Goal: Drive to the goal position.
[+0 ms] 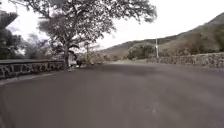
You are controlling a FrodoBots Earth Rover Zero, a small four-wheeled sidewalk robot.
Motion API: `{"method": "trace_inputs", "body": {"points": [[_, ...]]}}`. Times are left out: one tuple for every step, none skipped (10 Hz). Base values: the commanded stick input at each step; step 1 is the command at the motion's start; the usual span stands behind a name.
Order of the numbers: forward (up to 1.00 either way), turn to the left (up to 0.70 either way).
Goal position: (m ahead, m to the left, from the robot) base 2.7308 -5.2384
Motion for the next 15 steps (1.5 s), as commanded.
{"method": "trace_inputs", "body": {"points": [[0.7,0.0],[0.7,0.0],[0.7,0.0],[0.7,0.0],[0.7,0.0],[0.7,0.0],[0.7,0.0],[0.7,0.0],[0.7,0.0],[0.7,0.0],[0.7,0.0],[0.7,0.0],[0.7,0.0],[0.7,0.0],[0.7,0.0]]}}
